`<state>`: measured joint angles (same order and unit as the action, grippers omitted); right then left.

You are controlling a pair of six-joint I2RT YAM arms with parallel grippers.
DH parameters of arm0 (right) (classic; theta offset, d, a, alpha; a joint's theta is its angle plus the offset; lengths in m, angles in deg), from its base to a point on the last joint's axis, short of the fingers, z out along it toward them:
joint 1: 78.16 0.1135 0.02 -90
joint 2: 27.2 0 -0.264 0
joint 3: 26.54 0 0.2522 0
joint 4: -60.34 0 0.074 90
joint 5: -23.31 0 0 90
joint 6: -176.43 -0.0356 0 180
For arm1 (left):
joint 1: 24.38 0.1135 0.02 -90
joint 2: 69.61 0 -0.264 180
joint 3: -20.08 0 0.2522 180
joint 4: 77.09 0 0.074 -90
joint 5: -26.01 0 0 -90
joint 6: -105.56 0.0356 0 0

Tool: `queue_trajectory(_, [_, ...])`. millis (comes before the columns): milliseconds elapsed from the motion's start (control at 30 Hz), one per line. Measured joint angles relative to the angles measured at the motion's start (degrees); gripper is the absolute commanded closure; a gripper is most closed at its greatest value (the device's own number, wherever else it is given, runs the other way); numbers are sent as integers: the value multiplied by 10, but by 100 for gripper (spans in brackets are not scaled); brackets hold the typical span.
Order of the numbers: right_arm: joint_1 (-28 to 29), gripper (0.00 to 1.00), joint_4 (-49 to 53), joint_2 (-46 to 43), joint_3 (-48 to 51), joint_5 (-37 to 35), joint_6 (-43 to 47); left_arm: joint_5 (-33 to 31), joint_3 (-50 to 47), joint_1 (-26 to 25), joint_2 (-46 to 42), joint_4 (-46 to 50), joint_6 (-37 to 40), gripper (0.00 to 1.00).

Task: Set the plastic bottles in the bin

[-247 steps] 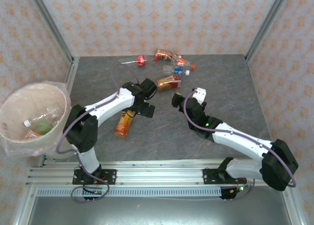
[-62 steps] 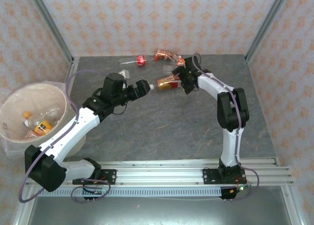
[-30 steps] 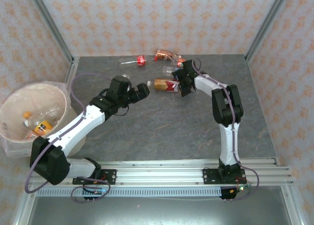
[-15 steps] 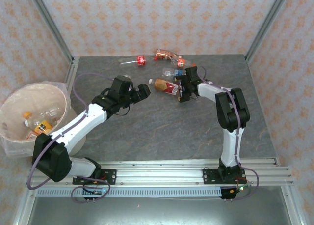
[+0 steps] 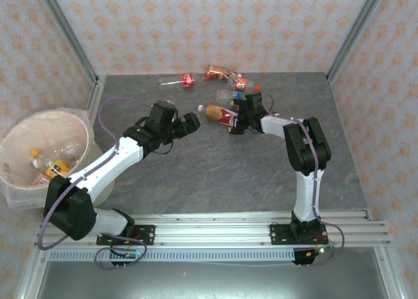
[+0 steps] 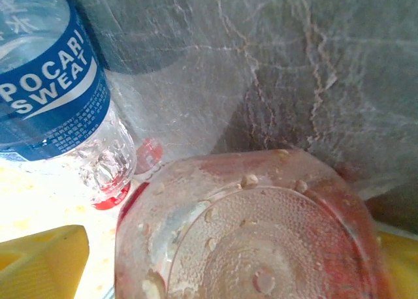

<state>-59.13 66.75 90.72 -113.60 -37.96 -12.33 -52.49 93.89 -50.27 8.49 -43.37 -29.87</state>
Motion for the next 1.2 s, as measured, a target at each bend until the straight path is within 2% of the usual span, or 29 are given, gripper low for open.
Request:
queue_trajectory(200, [6,31,-53,1,33,-9,-25,0,0,0,2,4,1,0])
queue_trajectory(367, [9,38,-97,-19,78,-25,-24,0,0,0,2,3,5,0])
queue_trajectory(467, [9,41,-103,-48,112,-38,10,3,0,-3,2,3,19,0])
queue_trajectory(533, [9,40,-87,-76,130,-49,59,4,5,-8,2,5,40,0])
queue_trajectory(800, [11,42,16,-236,148,-64,356,0,55,-34,-20,21,164,0])
queue_trajectory(1000, [16,44,91,-316,147,-31,558,31,60,-44,-36,15,263,0])
queue_trajectory(1200, [19,44,171,-346,110,38,700,61,69,-72,-36,-5,382,0])
